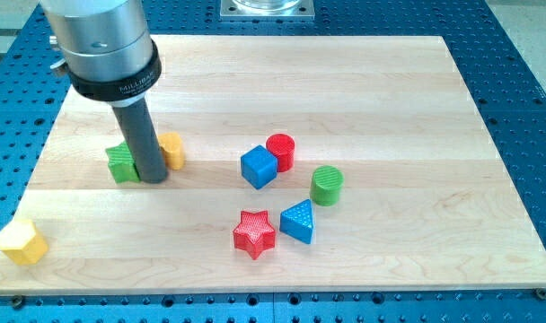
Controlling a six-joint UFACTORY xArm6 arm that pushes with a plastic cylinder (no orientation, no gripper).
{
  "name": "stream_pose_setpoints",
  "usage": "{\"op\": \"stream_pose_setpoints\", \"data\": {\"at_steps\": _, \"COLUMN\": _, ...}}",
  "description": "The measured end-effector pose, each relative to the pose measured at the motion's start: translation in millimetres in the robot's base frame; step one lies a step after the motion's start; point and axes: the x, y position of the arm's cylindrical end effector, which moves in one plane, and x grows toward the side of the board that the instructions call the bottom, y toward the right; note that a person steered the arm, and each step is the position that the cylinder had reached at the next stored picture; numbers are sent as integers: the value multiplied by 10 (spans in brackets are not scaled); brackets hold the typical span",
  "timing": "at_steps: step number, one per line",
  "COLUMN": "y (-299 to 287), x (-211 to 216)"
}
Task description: Move the green star and heart to the left center of the board
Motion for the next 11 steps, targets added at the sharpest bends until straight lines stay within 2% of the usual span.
{"op": "stream_pose_setpoints", "data": {"at_steps": 1, "y": -12, "x": 253}}
{"op": "stream_pose_setpoints", "data": {"at_steps": 2, "y": -586, "x": 317}}
{"op": "stream_pose_setpoints", "data": {"at_steps": 3, "y": -759, "x": 221}}
{"op": "stream_pose_setpoints", "data": {"at_steps": 6, "y": -218, "x": 147}}
{"op": "stream_pose_setpoints", "data": {"at_steps": 8, "y": -289, "x": -251}}
{"op": "stream_pose_setpoints", "data": {"at_steps": 9, "y": 227, "x": -127}}
{"op": "stream_pose_setpoints", "data": {"at_steps": 10, "y": 537, "x": -456}}
{"op": "stream_pose_setpoints", "data": {"at_steps": 11, "y": 152, "x": -527}}
